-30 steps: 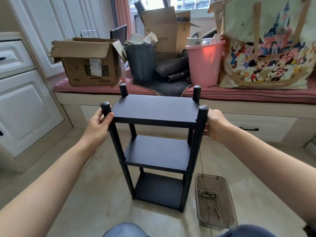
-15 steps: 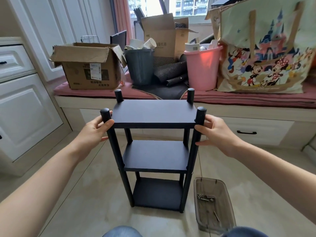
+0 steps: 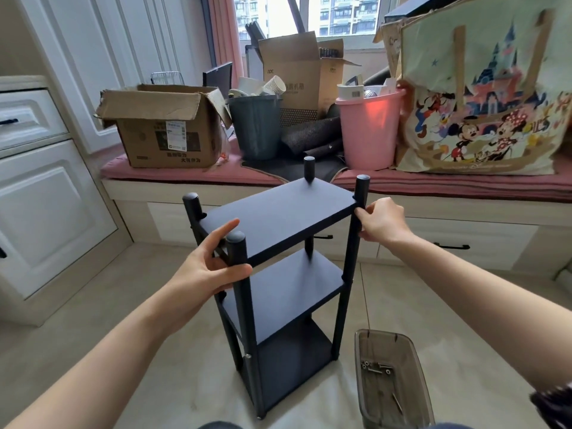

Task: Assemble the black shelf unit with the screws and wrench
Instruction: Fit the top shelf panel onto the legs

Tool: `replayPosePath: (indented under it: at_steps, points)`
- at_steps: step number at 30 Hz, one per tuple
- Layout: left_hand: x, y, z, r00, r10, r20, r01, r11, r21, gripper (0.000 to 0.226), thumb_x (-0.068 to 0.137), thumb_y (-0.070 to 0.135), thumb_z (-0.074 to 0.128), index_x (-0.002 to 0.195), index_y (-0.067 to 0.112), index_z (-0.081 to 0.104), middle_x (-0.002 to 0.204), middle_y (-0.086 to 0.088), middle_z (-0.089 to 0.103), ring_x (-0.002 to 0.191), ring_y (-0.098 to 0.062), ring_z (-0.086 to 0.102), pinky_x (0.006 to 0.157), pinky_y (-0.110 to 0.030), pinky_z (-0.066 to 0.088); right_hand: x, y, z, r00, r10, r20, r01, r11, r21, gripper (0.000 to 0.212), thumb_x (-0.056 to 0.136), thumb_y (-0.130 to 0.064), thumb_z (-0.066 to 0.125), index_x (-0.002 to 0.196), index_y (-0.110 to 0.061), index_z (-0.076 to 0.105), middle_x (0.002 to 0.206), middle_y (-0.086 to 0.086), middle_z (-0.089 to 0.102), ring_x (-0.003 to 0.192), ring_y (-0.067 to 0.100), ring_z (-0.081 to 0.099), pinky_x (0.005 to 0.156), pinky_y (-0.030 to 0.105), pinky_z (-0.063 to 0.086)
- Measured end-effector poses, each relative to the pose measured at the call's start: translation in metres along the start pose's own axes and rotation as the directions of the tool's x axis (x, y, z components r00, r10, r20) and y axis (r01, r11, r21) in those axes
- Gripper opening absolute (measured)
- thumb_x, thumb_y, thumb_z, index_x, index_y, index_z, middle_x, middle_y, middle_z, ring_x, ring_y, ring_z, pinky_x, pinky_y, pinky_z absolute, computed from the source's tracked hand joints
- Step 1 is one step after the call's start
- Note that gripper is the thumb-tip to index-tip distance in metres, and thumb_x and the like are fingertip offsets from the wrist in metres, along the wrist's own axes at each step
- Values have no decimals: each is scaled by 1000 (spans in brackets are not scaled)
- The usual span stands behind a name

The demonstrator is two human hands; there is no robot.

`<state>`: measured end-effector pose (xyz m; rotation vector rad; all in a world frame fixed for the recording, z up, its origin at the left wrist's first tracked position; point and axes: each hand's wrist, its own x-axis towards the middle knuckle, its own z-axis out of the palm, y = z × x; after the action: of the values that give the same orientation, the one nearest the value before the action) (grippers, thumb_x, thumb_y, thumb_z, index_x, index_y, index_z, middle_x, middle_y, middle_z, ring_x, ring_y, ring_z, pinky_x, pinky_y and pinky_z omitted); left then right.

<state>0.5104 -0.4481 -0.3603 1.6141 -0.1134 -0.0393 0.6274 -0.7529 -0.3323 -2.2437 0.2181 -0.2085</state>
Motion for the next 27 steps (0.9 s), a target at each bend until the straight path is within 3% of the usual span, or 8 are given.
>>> replayPosePath:
  at_steps: [4, 6, 9, 14, 17, 20, 24, 27]
  points:
    - [-8, -2, 24, 995, 71, -68, -70, 997, 20, 66, 62, 23, 93, 117, 48, 66, 88, 4, 64, 79, -17, 61, 82, -33, 59, -26, -10, 2, 971, 124, 206, -166, 965, 203, 33, 99, -38, 53, 94, -6, 54, 102, 17, 67, 74, 31, 74, 67, 42, 61]
    - [-10, -3, 38, 990, 92, -108, -88, 996, 33, 59, 59, 24, 93, 109, 45, 69, 80, 5, 64, 72, -13, 61, 71, -21, 55, -42, -19, 5, 884, 159, 439, -336, 870, 361, 37, 98, -40, 56, 109, -5, 53, 103, 20, 69, 76, 33, 75, 67, 44, 61]
    - [-10, -7, 62, 979, 134, -154, -133, 991, 13, 59, 60, 21, 94, 111, 38, 69, 79, 10, 70, 75, -14, 67, 76, -25, 59, -61, -29, 16, 748, 68, 660, -509, 697, 505, 32, 96, -27, 63, 114, -1, 56, 94, 24, 74, 84, 39, 74, 70, 48, 62]
    - [-2, -12, 94, 943, 186, -274, -184, 982, 35, 61, 66, 16, 92, 117, 34, 64, 91, 7, 74, 82, -11, 72, 74, -21, 56, -59, -28, 25, 761, -5, 649, -545, 537, 644, 24, 96, -10, 60, 117, 1, 57, 102, 23, 73, 93, 37, 73, 72, 45, 62]
    - [5, -13, 110, 911, 197, -362, -188, 980, 59, 65, 67, 24, 92, 125, 29, 63, 99, 6, 74, 89, -6, 72, 79, -20, 56, -50, -27, 22, 736, -12, 677, -537, 600, 594, 32, 99, -24, 56, 122, -1, 59, 111, 22, 71, 99, 34, 72, 74, 41, 61]
    - [12, -11, 128, 864, 220, -452, -207, 975, 77, 63, 68, 27, 92, 124, 31, 62, 95, 20, 70, 89, 7, 67, 76, -9, 53, -47, -29, 29, 765, 30, 643, -501, 654, 566, 38, 99, -36, 55, 121, -4, 61, 107, 19, 73, 93, 30, 74, 72, 38, 61]
    - [24, -7, 140, 841, 200, -502, -195, 979, 65, 66, 70, 24, 91, 129, 28, 62, 92, 24, 66, 89, 6, 66, 80, -13, 54, -51, -30, 42, 807, 3, 590, -455, 640, 619, 38, 92, -29, 65, 114, 2, 65, 119, 24, 67, 102, 37, 70, 80, 44, 60]
    - [24, -12, 136, 885, 220, -410, -199, 975, 94, 68, 72, 17, 90, 130, 31, 58, 96, 21, 68, 94, 3, 67, 84, -16, 54, -51, -26, 45, 830, -11, 557, -450, 575, 683, 33, 90, -23, 66, 107, 5, 66, 111, 24, 65, 95, 40, 68, 81, 51, 59]
